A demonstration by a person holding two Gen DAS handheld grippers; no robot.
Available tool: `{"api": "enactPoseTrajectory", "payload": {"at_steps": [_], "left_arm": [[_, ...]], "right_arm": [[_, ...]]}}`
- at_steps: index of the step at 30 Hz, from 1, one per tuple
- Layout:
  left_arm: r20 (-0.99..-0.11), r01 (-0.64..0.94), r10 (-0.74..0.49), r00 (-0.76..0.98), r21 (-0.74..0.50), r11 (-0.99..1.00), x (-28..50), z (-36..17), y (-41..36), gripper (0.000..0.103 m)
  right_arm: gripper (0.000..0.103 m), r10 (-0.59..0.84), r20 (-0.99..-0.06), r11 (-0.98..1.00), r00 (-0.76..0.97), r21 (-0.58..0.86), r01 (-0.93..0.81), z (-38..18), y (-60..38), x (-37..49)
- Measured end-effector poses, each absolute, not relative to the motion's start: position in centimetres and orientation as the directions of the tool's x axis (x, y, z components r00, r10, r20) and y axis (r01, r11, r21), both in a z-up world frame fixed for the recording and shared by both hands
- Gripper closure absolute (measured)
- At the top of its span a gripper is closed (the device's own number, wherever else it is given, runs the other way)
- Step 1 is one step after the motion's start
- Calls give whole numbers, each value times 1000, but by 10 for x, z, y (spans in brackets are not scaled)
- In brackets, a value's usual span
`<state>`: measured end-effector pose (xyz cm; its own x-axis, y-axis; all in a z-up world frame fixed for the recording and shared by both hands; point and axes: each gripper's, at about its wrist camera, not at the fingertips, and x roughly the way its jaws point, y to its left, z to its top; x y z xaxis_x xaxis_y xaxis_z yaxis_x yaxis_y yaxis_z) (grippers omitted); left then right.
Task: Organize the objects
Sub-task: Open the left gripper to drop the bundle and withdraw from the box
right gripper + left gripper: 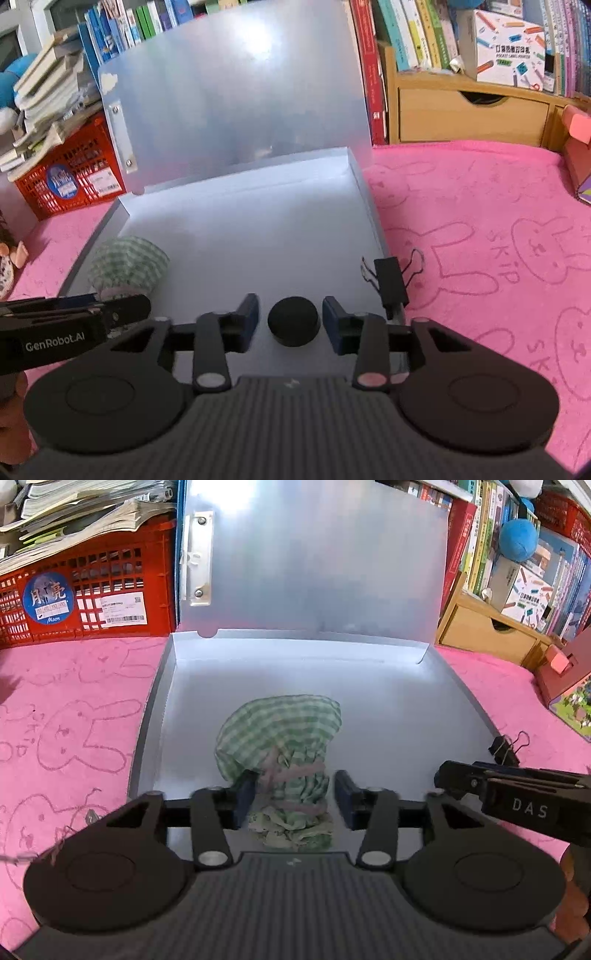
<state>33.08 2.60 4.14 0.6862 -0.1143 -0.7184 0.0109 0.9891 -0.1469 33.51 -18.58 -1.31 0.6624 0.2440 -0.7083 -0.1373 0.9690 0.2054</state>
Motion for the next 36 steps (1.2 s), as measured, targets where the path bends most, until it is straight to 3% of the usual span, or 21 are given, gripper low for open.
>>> {"api": "enactPoseTrajectory", "payload": {"at_steps": [2, 7, 21, 36], "left_arm": [[-706, 28, -129, 696, -153, 988, 327, 45, 25, 33], [-681, 65, -114, 723, -98, 993, 313, 61, 17, 26], [-587, 153, -185, 788, -105, 983, 241, 106, 13, 22], [-500, 265, -310, 809, -161, 951, 117, 109, 24, 19]], "right_arm": [[41, 248, -700, 968, 670, 211, -138, -9, -187, 331], [33, 240, -658, 970, 714, 193, -147, 8, -186, 315], [17, 323, -525, 944, 787, 242, -226, 53, -210, 240], [13, 318, -470, 948, 823, 164, -272, 33, -227, 139]]}}
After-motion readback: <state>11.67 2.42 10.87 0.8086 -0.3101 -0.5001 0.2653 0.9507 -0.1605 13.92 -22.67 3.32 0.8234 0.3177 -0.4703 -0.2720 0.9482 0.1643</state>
